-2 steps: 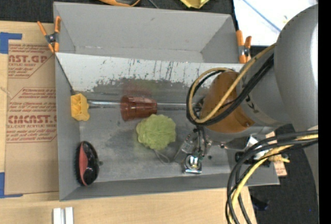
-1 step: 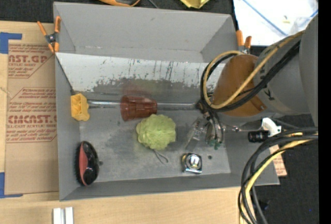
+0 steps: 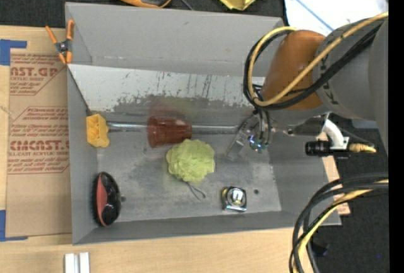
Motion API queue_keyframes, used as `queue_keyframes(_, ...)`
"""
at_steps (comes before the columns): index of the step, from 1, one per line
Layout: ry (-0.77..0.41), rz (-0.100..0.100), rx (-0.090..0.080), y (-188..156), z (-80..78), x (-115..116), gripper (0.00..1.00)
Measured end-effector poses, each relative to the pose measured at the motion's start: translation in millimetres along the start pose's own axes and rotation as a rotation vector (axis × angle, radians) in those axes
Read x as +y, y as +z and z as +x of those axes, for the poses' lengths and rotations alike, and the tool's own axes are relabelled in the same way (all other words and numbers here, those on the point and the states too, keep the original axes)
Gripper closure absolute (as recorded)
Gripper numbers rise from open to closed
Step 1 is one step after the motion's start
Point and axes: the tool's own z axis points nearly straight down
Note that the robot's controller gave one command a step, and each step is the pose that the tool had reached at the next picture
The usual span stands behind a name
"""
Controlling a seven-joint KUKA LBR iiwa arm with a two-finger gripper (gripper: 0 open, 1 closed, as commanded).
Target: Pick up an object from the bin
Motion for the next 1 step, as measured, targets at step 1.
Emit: queue_keyframes(1, 0.396, 0.004, 0.007, 70.4, 27.3, -30.7, 1.0)
